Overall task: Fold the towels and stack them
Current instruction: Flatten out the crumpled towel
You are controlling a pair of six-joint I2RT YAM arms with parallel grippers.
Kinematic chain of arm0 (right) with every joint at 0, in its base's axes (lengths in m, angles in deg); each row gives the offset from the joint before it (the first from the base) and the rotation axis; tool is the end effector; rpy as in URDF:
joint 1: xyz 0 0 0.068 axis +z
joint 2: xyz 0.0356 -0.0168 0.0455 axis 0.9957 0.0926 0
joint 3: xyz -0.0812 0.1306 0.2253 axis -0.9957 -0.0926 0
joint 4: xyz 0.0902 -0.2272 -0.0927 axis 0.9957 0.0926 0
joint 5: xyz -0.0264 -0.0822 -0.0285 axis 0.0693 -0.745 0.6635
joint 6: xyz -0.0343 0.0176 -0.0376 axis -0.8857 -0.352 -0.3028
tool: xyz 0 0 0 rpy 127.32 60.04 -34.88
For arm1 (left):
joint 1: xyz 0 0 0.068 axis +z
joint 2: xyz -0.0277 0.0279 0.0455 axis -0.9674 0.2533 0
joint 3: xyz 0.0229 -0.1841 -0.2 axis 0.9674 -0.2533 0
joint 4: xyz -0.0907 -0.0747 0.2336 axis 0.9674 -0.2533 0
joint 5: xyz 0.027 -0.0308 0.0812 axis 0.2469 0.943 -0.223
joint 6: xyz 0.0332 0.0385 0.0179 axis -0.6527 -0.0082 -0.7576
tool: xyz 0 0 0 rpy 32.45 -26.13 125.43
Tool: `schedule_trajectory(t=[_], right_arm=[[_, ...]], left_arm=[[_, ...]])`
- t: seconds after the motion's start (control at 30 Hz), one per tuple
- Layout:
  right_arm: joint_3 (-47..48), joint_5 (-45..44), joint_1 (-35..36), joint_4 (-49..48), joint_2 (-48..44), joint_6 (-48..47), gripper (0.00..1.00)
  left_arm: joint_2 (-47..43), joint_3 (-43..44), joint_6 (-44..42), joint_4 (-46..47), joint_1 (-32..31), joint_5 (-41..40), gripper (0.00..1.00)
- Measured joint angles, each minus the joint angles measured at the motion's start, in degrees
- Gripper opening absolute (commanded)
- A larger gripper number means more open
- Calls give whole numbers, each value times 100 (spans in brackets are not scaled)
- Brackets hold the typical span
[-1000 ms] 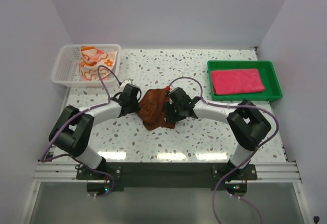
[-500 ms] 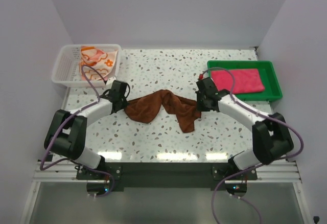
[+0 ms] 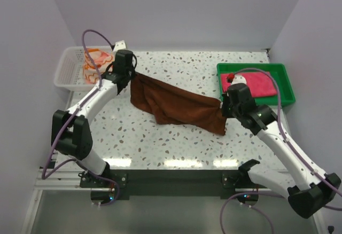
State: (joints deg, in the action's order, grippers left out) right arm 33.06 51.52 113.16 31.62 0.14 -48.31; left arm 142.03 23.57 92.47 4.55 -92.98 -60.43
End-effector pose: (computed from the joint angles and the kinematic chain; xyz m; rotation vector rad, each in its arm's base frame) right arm 0.1837 0.0894 0.3094 -0.0106 2.3626 0.1230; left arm 0.3558 -0.0996 0.2854 -0.4355 2.1186 -0.0635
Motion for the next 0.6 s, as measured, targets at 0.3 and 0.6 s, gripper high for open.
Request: schedule_trajectory(t=[0.3, 0.6], right_arm=[[699, -494, 2, -2, -669, -476, 0], [1174, 1318, 2, 409, -1346, -780, 0]], left_arm=[[-1038, 103, -1038, 122, -7, -426, 0], [-2914, 39, -2306, 256, -11, -723, 0]])
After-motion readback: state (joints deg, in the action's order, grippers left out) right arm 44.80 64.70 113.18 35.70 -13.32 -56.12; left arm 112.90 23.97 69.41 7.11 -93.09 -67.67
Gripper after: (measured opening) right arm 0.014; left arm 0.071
